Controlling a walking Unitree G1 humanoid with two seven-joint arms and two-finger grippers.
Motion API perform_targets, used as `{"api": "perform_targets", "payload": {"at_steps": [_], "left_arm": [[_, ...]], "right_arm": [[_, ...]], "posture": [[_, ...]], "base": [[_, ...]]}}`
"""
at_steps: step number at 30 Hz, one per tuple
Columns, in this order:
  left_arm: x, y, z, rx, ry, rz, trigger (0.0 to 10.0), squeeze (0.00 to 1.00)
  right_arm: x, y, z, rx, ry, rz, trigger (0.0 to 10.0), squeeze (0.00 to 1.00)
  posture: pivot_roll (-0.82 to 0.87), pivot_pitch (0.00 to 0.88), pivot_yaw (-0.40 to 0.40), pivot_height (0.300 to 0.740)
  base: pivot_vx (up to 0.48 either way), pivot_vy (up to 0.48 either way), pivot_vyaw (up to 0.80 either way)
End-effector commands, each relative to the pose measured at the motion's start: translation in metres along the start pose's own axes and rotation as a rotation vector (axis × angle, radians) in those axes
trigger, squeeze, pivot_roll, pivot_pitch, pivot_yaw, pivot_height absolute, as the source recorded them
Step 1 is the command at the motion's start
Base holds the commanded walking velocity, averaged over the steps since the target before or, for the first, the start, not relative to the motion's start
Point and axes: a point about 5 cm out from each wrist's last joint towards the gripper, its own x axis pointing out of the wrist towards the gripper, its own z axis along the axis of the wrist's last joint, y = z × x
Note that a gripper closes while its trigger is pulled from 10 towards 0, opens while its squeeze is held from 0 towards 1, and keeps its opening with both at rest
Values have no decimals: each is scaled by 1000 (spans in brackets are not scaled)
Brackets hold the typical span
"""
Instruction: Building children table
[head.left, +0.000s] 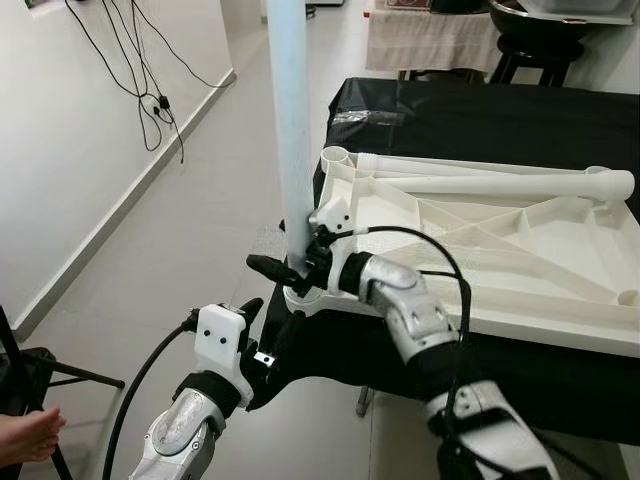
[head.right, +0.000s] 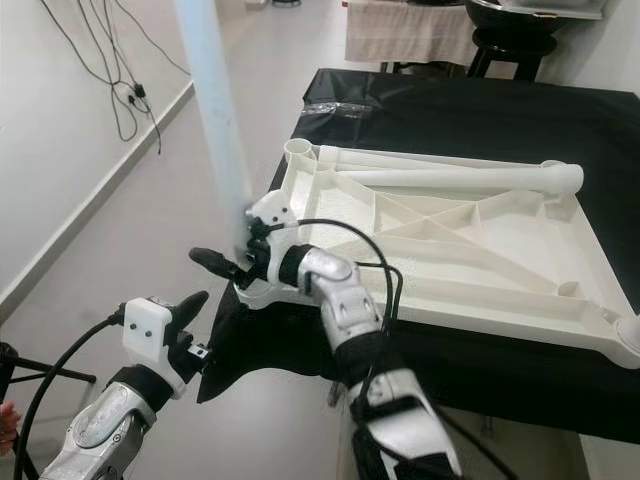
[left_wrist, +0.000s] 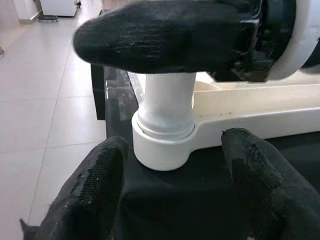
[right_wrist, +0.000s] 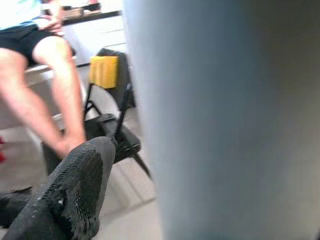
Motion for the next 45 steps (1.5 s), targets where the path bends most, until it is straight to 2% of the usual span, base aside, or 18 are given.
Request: {"api": "perform_targets", "payload": {"at_steps": [1, 8, 9, 10, 11, 19, 20, 22, 24, 26, 27, 29, 30, 32, 33, 35, 44, 45], "left_arm": [[-1, 2, -4, 4, 16, 7, 10000, 0], [1, 1, -7, 0, 17, 7, 10000, 0], [1, 0, -8, -1, 17, 7, 10000, 0], [1, 0, -8, -1, 17, 7, 10000, 0], [1, -1, -8, -3, 16, 8, 10000, 0], [1, -2, -7, -7, 13, 7, 10000, 0], [1, -2, -6, -8, 10, 8, 10000, 0], [1, -2, -6, -8, 10, 8, 10000, 0], [0, -2, -4, -6, 5, 11, 10000, 0], [0, -2, -4, -6, 5, 11, 10000, 0], [-1, -1, -3, -4, 3, 13, 10000, 0], [-1, -1, -3, -4, 3, 13, 10000, 0], [-2, 1, -2, 2, 4, 15, 10000, 0], [-2, 1, -2, 2, 4, 15, 10000, 0], [-2, 2, -2, 6, 5, 16, 10000, 0], [-1, 4, -2, 6, 5, 17, 10000, 0], [-1, 5, -2, 18, 2, 27, 10000, 0], [-1, 5, -2, 16, 3, 26, 10000, 0]], "right_arm": [[3, 3, -3, 8, 8, 58, 10000, 0], [3, -7, -5, 31, 75, 169, 10000, 0], [4, -8, -5, 37, 81, 167, 4000, 0], [4, -8, -5, 37, 81, 167, 4000, 0], [4, -9, -5, 42, 76, 162, 0, 0], [-2, -13, -6, 27, 65, 139, 0, 0], [-12, -17, -9, 19, 61, 109, 0, 0], [-12, -17, -9, 19, 61, 109, 0, 0], [-33, -21, -23, 7, 108, -15, 0, 0], [-33, -21, -23, 7, 108, -15, 0, 0], [-37, -22, -33, 4, 133, -266, 0, 0], [-37, -22, -33, 4, 133, -266, 0, 0], [-33, 7, -48, 13, 145, -418, 0, 0], [-33, 7, -48, 13, 145, -418, 0, 0], [-37, 19, -50, 15, 150, -544, 0, 0], [-38, 19, -50, 23, 144, -623, 0, 0], [-29, 8, -45, 37, 109, -661, 0, 0], [-23, 9, -42, 28, 100, -603, 10000, 0]], "posture": [[-23, 77, 13, 740], [-9, 51, 7, 740], [-9, 48, 5, 740], [-9, 48, 5, 740], [-10, 49, 3, 740], [-14, 54, 5, 740], [-17, 61, 1, 740], [-17, 61, 1, 740], [-21, 78, -6, 740], [-21, 78, -6, 740], [-24, 86, -12, 740], [-24, 86, -12, 740], [-31, 104, 5, 740], [-31, 104, 5, 740], [-40, 87, 3, 740], [-15, 87, -9, 740], [-19, 83, 5, 740], [-17, 82, 4, 740]], "base": [[0, 0, 0], [0, 0, 0], [0, 0, 0], [0, 0, 0], [0, 0, 0], [0, 0, 0], [0, 0, 0], [0, 0, 0], [0, 0, 0], [0, 0, 0], [0, 0, 0], [0, 0, 0], [0, 0, 0], [0, 0, 0], [0, 0, 0], [0, 0, 0], [0, 0, 0], [0, 0, 0]]}}
